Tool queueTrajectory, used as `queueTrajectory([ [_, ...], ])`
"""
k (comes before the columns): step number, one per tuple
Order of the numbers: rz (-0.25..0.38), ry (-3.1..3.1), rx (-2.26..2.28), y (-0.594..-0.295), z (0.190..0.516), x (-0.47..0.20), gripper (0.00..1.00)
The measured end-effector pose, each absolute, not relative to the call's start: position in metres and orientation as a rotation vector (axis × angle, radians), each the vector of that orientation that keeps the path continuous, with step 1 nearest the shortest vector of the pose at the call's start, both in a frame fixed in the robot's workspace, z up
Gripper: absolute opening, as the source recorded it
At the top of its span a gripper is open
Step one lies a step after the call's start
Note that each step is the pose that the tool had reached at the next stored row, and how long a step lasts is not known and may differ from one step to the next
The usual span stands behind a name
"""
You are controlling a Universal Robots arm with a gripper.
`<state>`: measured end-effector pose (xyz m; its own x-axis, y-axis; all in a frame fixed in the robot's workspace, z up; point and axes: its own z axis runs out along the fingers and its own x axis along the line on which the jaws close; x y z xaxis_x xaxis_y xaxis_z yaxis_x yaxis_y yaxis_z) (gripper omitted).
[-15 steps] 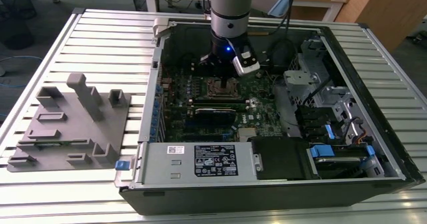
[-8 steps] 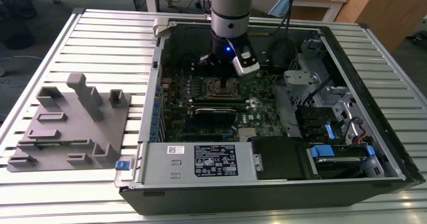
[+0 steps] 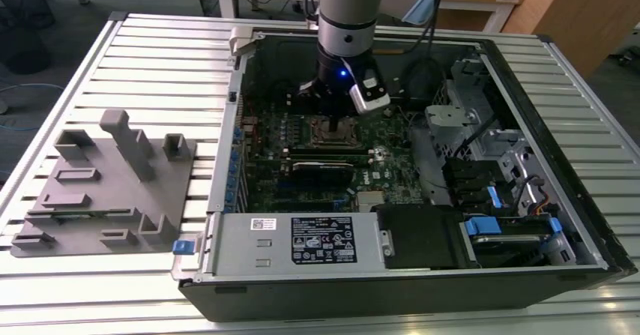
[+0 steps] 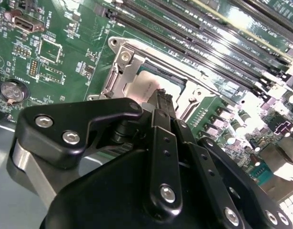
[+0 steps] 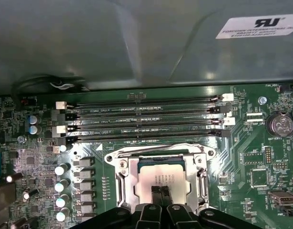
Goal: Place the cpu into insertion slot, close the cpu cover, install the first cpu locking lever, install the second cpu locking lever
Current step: 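Install the first cpu locking lever, then install the second cpu locking lever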
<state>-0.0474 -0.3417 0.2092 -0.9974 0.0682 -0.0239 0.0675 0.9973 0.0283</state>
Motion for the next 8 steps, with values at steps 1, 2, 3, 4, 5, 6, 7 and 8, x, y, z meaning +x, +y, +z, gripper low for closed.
queueTrajectory([
  [1,0.043,3.115,0.099,-0.3417,0.2092,-0.0468,0.11],
  [2,0.043,3.115,0.095,-0.3417,0.2092,-0.0464,0.11],
  [3,0.043,3.115,0.091,-0.3417,0.2092,-0.0462,0.11],
  [4,0.043,3.115,0.090,-0.3417,0.2092,-0.0462,0.11],
  [5,0.043,3.115,0.086,-0.3417,0.2092,-0.0462,0.11],
  [6,0.043,3.116,0.082,-0.3417,0.2092,-0.0462,0.11],
  [7,0.043,3.116,0.082,-0.3417,0.2092,-0.0462,0.11],
  [8,0.043,3.116,0.081,-0.3417,0.2092,-0.0462,0.11],
])
